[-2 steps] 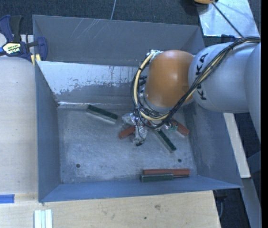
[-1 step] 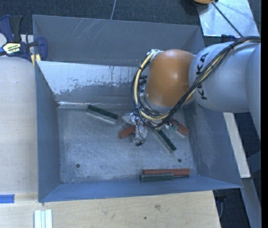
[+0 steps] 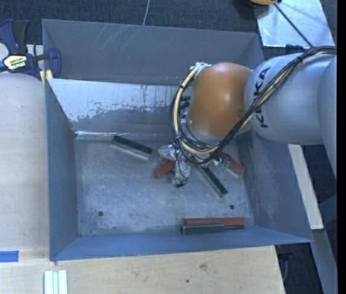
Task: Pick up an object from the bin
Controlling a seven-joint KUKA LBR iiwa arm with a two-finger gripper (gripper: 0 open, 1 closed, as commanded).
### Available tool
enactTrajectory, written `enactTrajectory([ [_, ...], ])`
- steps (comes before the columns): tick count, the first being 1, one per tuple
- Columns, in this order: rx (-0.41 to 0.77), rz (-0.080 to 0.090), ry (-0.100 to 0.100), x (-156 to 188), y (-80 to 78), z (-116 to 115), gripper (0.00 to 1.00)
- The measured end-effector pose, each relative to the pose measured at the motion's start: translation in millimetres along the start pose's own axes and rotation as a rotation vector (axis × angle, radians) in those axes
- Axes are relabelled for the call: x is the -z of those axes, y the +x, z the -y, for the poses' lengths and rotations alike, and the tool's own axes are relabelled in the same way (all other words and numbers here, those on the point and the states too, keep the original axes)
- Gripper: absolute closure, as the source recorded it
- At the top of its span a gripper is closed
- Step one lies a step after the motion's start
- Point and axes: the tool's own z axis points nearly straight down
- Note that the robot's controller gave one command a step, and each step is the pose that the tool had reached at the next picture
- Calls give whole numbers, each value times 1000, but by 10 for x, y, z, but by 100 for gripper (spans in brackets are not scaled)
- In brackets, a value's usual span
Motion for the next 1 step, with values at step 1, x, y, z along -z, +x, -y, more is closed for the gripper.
enactTrajectory([
  [1, 0, -2, -1, 36, 4, -1, 100],
])
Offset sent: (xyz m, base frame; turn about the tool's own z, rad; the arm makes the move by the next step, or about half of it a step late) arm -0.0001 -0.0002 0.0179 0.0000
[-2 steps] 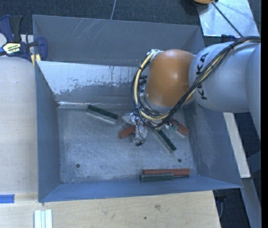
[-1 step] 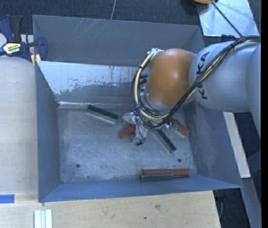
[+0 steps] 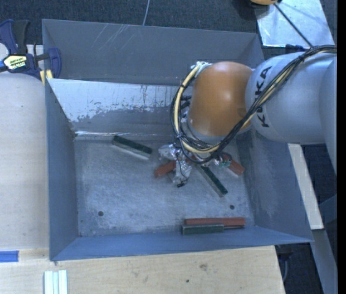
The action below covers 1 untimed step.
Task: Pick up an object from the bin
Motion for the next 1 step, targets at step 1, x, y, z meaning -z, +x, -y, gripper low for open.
enactTrajectory([
  [1, -1, 1, 1, 69, -4, 2, 100],
])
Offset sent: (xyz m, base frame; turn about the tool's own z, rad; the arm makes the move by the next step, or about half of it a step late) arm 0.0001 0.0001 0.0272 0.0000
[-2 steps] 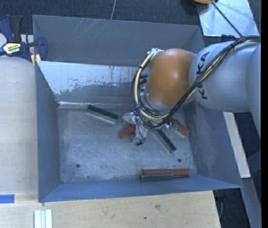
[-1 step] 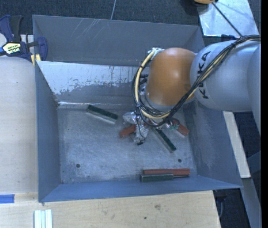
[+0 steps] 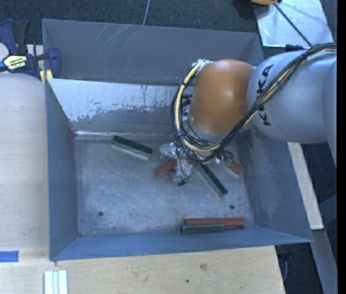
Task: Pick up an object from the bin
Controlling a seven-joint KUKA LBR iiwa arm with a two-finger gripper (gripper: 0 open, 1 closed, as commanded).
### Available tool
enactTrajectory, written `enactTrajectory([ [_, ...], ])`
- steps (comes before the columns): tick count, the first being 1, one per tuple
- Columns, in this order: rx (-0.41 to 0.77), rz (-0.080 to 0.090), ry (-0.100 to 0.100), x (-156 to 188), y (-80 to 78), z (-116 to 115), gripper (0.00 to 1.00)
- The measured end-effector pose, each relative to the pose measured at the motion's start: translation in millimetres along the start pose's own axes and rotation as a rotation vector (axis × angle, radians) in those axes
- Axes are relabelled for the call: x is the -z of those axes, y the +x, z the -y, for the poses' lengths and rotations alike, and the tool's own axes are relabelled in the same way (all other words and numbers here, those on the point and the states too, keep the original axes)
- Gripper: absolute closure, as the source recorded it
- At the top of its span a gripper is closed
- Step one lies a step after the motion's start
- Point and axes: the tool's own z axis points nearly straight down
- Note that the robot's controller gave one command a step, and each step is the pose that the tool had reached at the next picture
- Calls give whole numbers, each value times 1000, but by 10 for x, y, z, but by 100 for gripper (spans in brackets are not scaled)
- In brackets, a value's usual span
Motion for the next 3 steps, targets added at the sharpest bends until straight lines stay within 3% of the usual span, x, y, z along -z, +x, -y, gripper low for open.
enactTrajectory([
  [3, -2, -9, -4, 350, 14, -8, 100],
])
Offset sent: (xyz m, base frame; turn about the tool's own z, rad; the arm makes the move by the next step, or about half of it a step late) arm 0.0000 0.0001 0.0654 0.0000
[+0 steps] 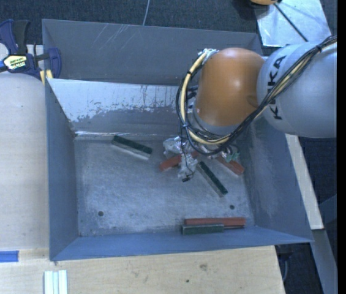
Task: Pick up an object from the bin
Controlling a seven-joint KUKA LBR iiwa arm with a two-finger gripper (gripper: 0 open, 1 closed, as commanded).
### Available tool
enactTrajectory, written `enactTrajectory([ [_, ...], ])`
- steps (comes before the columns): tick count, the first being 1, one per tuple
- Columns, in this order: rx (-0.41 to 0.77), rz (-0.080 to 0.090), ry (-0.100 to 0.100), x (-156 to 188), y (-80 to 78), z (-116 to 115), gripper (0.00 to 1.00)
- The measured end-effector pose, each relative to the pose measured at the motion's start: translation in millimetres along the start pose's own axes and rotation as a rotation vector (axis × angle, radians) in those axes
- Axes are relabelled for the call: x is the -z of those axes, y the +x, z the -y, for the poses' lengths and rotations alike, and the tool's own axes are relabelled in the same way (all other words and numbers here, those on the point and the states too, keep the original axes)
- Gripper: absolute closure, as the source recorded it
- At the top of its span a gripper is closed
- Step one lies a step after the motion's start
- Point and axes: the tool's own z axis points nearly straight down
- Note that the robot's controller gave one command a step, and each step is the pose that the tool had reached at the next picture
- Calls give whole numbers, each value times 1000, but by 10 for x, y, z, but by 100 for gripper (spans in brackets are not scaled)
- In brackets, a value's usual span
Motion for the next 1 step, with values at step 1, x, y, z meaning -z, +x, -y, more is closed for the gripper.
enactTrajectory([
  [1, 0, 3, 2, 216, -9, 3, 100],
])
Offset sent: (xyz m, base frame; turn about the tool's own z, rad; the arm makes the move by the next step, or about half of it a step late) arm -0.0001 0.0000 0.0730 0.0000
